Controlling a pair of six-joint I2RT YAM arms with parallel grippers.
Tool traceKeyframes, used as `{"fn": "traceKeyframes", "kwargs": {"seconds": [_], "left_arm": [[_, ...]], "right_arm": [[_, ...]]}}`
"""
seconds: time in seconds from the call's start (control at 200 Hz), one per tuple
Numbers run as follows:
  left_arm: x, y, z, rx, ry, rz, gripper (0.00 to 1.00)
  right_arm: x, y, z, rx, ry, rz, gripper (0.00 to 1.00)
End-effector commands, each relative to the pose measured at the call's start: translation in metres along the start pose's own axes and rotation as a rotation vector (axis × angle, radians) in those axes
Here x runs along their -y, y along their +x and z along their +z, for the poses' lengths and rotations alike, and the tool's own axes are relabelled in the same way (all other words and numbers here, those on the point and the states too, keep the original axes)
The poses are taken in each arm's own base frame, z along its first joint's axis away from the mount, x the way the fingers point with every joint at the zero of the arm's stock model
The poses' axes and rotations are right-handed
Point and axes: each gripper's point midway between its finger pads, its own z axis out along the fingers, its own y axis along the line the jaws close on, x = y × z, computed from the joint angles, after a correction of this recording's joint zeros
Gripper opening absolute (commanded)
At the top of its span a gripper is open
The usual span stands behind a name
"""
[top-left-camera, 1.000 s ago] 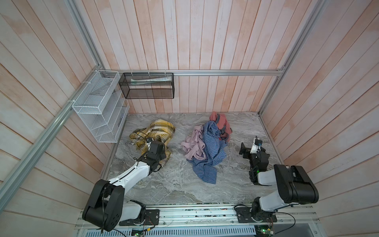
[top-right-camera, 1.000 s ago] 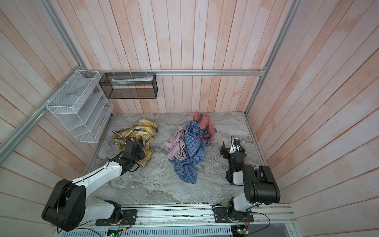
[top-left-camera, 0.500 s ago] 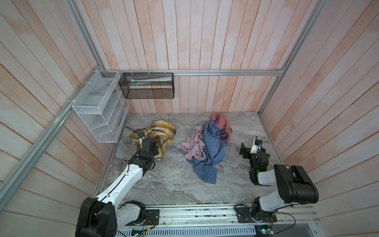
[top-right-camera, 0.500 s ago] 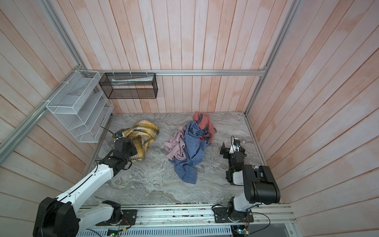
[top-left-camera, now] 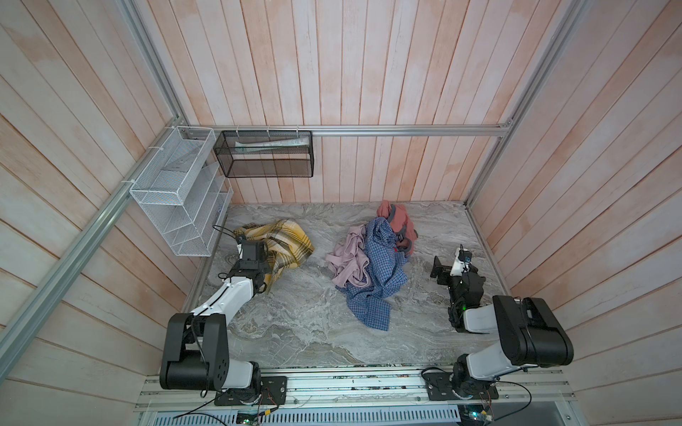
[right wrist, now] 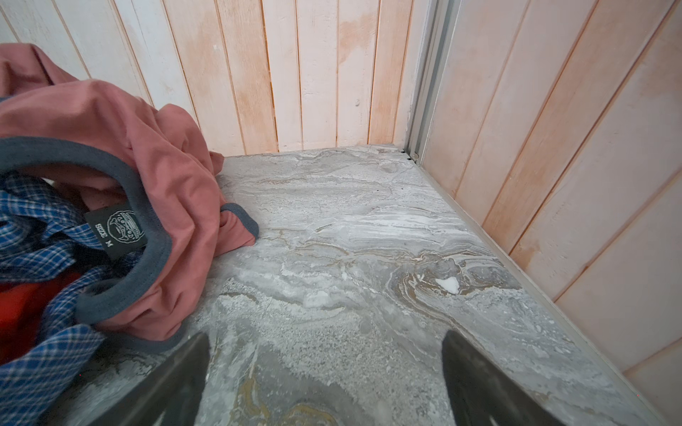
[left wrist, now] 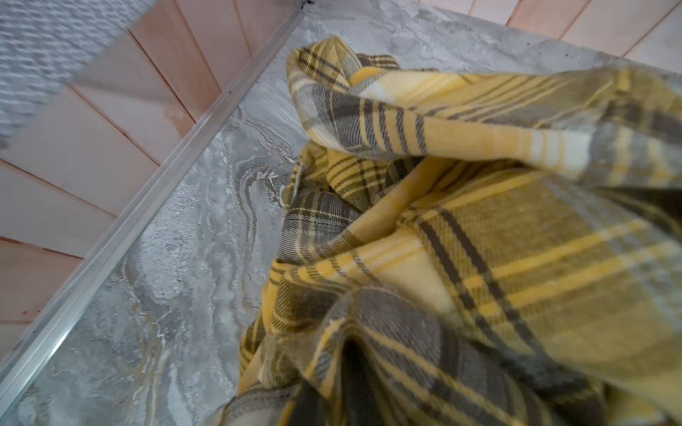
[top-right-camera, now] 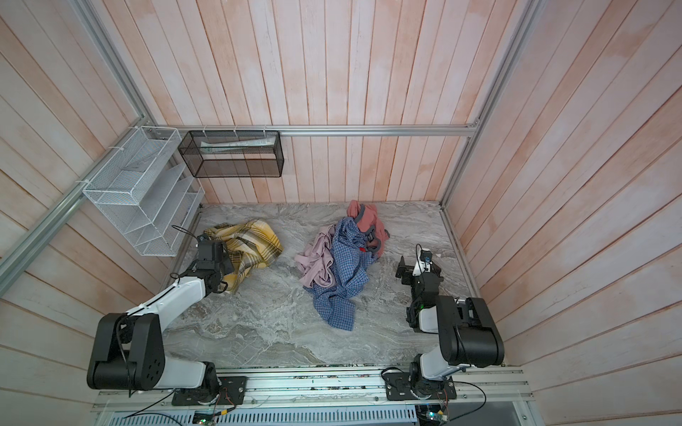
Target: Pick out a specific cloth from the pile
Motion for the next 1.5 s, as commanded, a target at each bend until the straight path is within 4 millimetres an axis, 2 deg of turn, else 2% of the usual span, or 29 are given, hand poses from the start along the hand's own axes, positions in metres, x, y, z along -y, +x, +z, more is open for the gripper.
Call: {"fn": "traceKeyframes", "kwargs": {"seconds": [0.0,0.265,0.435,0.75,0.961,1.026,1.161,1.346,1.436,1.496], "left_arm": [[0.007,0.003,0.005,0.006,0.048,-0.018,0.33],[0.006,0.007,0.014,-0.028,0.041,-0.003,0.81],[-0.010,0.004,0.005,-0.035,-0.040,-0.009,1.00],[-0.025,-0.025,-0.052,0.142,-0.002,-0.127,1.00],[-0.014,-0.015,-0.086,0.237,-0.021,-0.084,1.00],[-0.009,-0.011,-0.091,0.264,0.004,-0.081,1.00],[0.014,-0.007,-0.098,0.370,0.163,-0.009,1.00],[0.020,-0.015,-0.099,0.540,0.167,0.142,1.00],[0.022,-0.023,-0.106,0.665,0.193,0.147,1.00],[0.024,-0.023,-0.100,0.685,0.211,0.159,1.00]], "right_arm": [[0.000,-0.010,0.002,0.023,-0.005,0.007,0.98],[0.000,-0.010,0.002,0.024,-0.005,0.007,0.98],[-0.001,-0.010,0.002,0.025,-0.006,0.006,0.98],[0.000,-0.010,0.002,0.024,-0.006,0.006,0.98],[0.000,-0.010,0.002,0.025,-0.006,0.007,0.98],[0.000,-0.010,0.002,0.024,-0.006,0.007,0.98],[-0.001,-0.010,0.002,0.024,-0.007,0.006,0.98],[0.000,-0.010,0.002,0.023,-0.006,0.007,0.98],[0.000,-0.010,0.002,0.024,-0.006,0.006,0.98],[0.000,-0.010,0.002,0.025,-0.006,0.007,0.98]]}}
